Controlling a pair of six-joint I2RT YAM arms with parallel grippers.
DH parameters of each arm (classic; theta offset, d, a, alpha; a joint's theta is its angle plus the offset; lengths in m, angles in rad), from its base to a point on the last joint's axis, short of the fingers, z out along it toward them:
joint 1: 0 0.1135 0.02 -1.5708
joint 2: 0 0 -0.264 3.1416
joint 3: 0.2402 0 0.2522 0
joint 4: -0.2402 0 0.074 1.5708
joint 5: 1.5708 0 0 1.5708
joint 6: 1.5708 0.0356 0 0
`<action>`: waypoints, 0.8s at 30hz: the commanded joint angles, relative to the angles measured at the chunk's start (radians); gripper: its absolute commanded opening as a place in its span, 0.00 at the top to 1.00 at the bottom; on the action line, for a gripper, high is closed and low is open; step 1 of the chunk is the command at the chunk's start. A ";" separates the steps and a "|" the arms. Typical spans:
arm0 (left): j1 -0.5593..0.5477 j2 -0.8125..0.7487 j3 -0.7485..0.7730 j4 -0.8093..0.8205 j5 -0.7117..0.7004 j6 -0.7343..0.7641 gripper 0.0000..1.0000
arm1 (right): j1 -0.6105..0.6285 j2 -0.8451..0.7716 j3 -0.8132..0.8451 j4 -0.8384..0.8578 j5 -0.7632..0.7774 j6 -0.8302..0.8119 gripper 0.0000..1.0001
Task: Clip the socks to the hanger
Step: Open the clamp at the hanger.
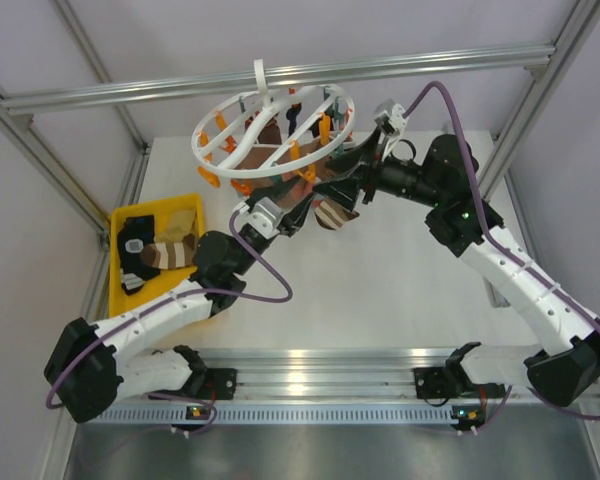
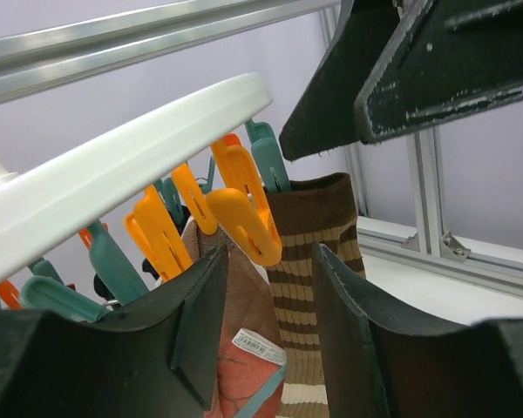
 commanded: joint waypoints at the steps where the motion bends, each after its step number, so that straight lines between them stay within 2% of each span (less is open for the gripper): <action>1: 0.005 0.028 0.012 0.102 0.035 -0.036 0.52 | 0.012 -0.009 0.057 0.026 0.018 -0.021 0.31; 17: 0.005 0.146 0.130 0.133 0.018 -0.071 0.50 | -0.014 -0.043 0.033 0.016 0.031 -0.013 0.31; 21: 0.007 0.146 0.132 0.130 0.028 -0.071 0.59 | -0.028 -0.043 0.034 0.016 0.035 -0.004 0.32; 24: 0.005 0.140 0.127 0.116 0.033 -0.071 0.75 | -0.035 -0.045 0.028 0.022 0.035 -0.005 0.32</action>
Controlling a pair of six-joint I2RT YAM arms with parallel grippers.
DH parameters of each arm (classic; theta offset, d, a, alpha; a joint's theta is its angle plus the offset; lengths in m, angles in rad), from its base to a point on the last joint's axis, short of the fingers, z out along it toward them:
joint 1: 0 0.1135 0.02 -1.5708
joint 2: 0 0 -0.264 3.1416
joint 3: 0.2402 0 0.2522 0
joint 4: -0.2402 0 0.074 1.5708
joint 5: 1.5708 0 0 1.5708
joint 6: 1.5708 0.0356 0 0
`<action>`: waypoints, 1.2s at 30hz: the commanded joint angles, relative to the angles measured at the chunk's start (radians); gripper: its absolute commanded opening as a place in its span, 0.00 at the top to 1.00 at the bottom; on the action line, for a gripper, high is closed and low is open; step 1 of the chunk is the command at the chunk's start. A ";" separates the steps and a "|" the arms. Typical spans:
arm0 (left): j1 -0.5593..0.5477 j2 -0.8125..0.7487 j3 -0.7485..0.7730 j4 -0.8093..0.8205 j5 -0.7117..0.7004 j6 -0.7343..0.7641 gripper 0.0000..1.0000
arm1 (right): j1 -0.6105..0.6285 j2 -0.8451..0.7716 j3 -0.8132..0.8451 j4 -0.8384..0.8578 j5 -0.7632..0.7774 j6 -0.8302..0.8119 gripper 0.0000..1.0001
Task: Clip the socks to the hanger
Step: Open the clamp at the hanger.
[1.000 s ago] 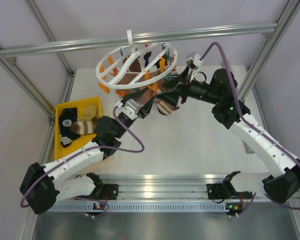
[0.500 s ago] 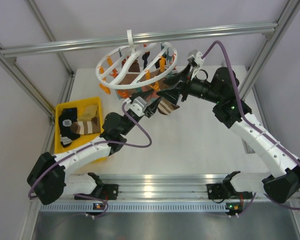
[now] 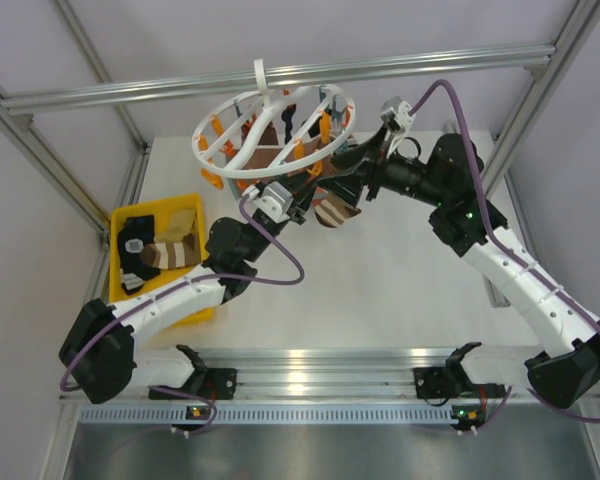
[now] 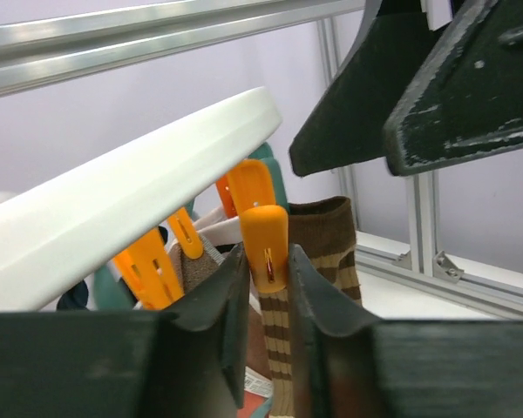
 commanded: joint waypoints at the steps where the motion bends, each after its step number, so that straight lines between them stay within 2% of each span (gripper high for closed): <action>1: 0.005 -0.006 0.031 0.048 0.021 -0.010 0.82 | -0.017 -0.033 0.019 0.030 0.005 0.001 0.32; 3: 0.004 -0.019 0.029 0.029 0.024 -0.006 0.87 | -0.016 -0.033 0.011 0.032 0.002 -0.017 0.32; 4: 0.004 -0.022 0.028 0.020 0.027 -0.001 0.95 | -0.014 -0.035 0.005 0.030 0.002 -0.030 0.32; 7: 0.004 -0.046 0.020 -0.018 0.035 -0.001 1.00 | -0.014 -0.044 -0.032 0.051 -0.006 -0.070 0.32; 13: 0.005 -0.088 0.000 -0.066 0.053 -0.004 1.00 | -0.006 -0.042 -0.102 0.197 -0.039 -0.054 0.32; 17: 0.004 -0.097 -0.008 -0.084 0.075 -0.006 1.00 | 0.006 -0.047 -0.179 0.311 0.005 -0.096 0.32; 22: 0.005 -0.103 -0.017 -0.097 0.092 -0.015 1.00 | 0.029 -0.024 -0.193 0.433 0.050 -0.116 0.34; 36: 0.005 -0.108 -0.034 -0.115 0.096 -0.013 1.00 | 0.084 0.005 -0.245 0.522 0.093 -0.209 0.35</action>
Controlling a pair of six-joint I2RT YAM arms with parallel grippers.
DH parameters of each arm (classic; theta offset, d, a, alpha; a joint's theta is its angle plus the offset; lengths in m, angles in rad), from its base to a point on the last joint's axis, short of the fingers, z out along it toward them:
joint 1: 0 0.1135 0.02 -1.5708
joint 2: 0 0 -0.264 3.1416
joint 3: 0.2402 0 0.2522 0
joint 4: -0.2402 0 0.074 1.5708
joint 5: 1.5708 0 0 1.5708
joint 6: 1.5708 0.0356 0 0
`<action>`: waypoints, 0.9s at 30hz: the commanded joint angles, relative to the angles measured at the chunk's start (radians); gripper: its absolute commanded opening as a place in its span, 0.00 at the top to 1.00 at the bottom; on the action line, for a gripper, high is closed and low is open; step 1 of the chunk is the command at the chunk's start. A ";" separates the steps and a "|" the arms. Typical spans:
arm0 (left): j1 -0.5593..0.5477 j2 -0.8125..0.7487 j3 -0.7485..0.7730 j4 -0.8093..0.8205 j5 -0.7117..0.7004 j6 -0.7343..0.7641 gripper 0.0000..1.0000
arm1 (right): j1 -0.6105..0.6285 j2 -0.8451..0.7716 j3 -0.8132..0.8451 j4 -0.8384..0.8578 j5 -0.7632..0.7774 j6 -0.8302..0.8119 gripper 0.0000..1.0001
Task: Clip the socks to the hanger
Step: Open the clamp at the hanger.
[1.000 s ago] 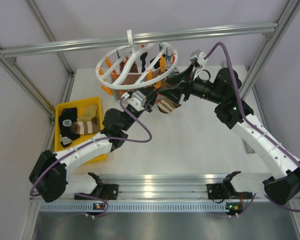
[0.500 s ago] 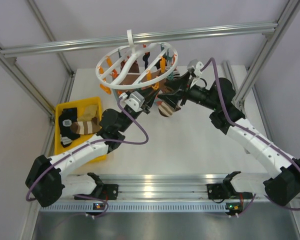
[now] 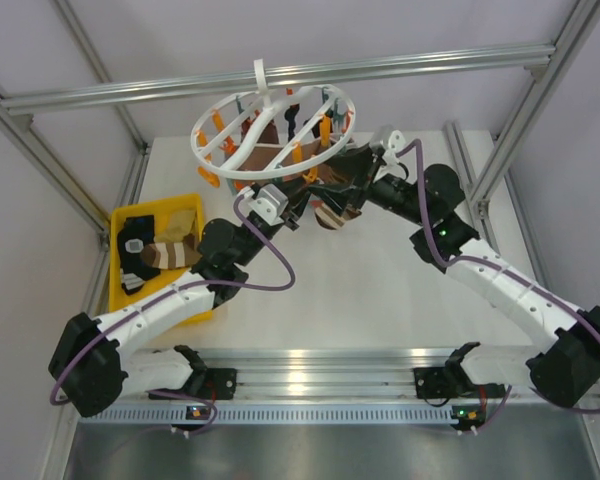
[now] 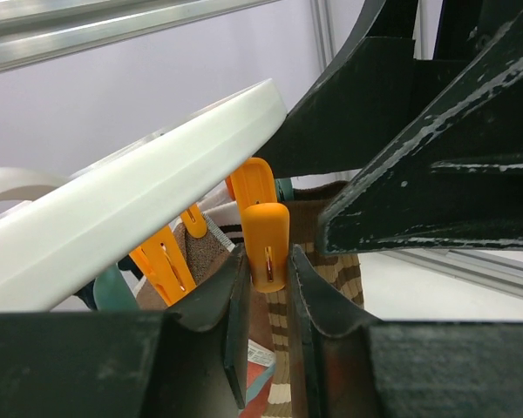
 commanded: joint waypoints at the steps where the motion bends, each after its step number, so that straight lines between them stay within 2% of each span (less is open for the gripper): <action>1: -0.010 -0.019 -0.014 0.017 0.075 -0.004 1.00 | 0.024 0.011 0.001 0.096 0.025 -0.042 0.35; 9: -0.012 -0.019 -0.017 -0.002 0.076 -0.013 1.00 | 0.055 0.012 0.006 0.114 0.106 -0.048 0.44; 17: -0.013 -0.010 -0.005 -0.029 0.081 -0.018 1.00 | 0.109 0.024 0.000 0.103 0.175 -0.078 0.43; 20: -0.012 -0.010 -0.005 -0.037 0.082 -0.019 1.00 | 0.119 0.027 0.003 0.105 0.224 -0.113 0.46; 23: -0.012 -0.012 -0.005 -0.043 0.085 -0.019 1.00 | 0.122 0.027 0.006 0.106 0.257 -0.117 0.51; 26: -0.012 -0.013 0.000 -0.055 0.085 -0.022 1.00 | 0.125 0.029 0.009 0.103 0.284 -0.121 0.66; 27: -0.013 -0.016 0.002 -0.069 0.087 -0.019 1.00 | 0.125 0.029 0.011 0.096 0.289 -0.119 0.74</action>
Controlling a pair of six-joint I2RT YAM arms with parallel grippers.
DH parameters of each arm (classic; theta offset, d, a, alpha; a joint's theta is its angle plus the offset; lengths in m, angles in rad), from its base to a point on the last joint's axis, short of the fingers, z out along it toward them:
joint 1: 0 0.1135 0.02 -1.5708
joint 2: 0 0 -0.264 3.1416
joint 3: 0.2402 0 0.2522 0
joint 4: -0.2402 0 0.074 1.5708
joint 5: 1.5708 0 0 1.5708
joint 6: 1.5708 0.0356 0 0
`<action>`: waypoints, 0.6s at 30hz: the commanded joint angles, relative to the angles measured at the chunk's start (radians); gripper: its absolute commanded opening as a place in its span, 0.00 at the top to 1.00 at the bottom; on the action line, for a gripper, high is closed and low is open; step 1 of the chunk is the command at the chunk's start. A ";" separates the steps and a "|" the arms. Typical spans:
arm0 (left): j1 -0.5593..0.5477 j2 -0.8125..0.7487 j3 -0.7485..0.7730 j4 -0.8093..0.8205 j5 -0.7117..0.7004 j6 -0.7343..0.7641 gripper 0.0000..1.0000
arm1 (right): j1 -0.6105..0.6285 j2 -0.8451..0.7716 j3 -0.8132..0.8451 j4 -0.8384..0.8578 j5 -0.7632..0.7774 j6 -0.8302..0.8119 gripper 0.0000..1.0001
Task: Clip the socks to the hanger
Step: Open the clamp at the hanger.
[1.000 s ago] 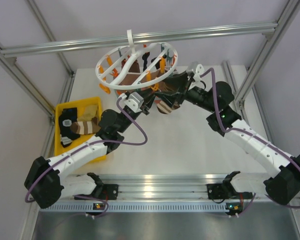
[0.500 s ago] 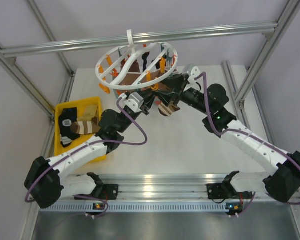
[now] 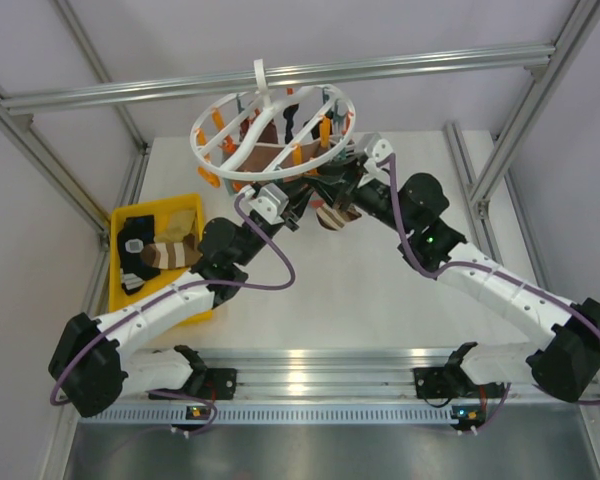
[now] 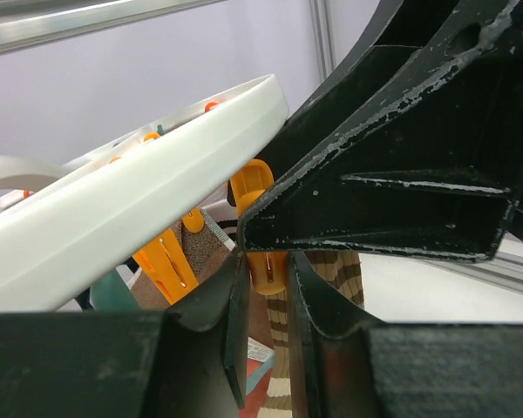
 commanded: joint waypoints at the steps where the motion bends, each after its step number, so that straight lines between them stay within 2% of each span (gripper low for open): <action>1: -0.015 -0.019 0.008 -0.055 0.082 -0.011 0.99 | 0.012 0.002 0.030 0.064 0.060 -0.018 0.79; 2: -0.015 -0.024 0.009 -0.067 0.079 -0.008 0.95 | 0.014 0.002 0.033 0.054 0.057 -0.018 0.85; 3: -0.016 -0.034 0.011 -0.078 0.077 -0.005 0.84 | 0.014 0.000 0.037 0.048 0.055 -0.016 0.89; 6: -0.016 -0.080 0.017 -0.153 0.066 0.001 0.67 | 0.014 -0.001 0.049 0.019 0.043 -0.003 1.00; 7: -0.016 -0.097 0.020 -0.185 0.059 0.000 0.60 | 0.014 -0.003 0.055 0.008 0.040 0.005 1.00; 9: -0.015 -0.161 0.015 -0.291 0.065 -0.020 0.52 | 0.012 -0.007 0.061 -0.012 0.028 0.005 1.00; 13: -0.015 -0.306 -0.012 -0.484 0.105 -0.043 0.47 | 0.002 -0.015 0.070 -0.041 0.017 0.065 1.00; 16: -0.015 -0.407 0.000 -0.723 0.115 -0.031 0.46 | -0.006 -0.017 0.075 -0.065 0.017 0.102 1.00; 18: -0.016 -0.467 0.015 -0.908 0.059 -0.041 0.46 | -0.009 -0.015 0.076 -0.085 0.017 0.123 1.00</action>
